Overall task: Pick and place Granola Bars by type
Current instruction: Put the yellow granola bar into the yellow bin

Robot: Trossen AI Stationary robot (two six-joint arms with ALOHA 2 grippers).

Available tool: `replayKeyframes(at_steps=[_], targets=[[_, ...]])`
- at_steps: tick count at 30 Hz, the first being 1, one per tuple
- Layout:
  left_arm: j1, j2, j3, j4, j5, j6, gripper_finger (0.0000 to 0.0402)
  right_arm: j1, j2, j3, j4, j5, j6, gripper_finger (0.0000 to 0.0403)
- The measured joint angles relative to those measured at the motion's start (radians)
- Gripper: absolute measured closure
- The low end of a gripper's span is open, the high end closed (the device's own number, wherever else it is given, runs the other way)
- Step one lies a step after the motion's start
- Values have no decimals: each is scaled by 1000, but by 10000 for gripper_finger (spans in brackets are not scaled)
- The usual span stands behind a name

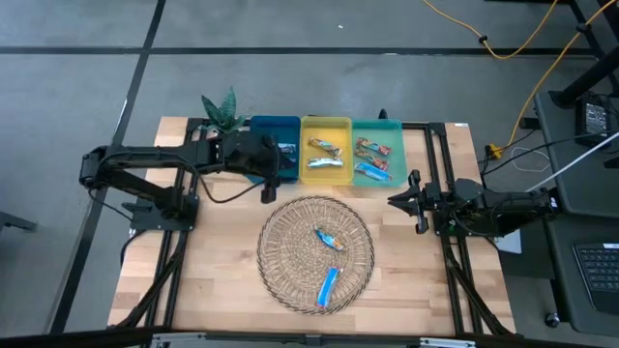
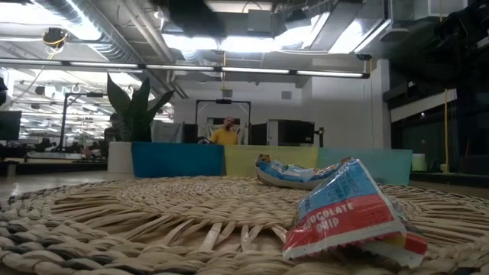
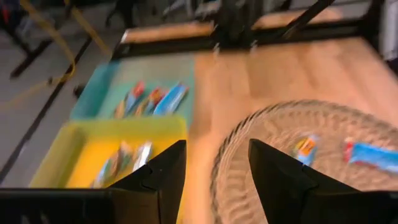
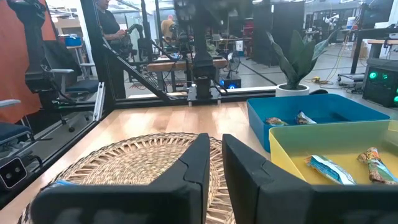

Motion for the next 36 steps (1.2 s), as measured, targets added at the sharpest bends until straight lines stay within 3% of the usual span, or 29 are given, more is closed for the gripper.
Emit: replayKeyframes(at_steps=[7,14,20,36], targets=[[-86,47,154,-27,-31,5,233,0,0,0,0,0,0,354],[-166,127,330,-227,-24,11,233,0,0,0,0,0,0,354],[-217,220,434,-232,-27,-4,233,0,0,0,0,0,0,354],[-310,462,498,-233,3,-135,233,0,0,0,0,0,0,354]])
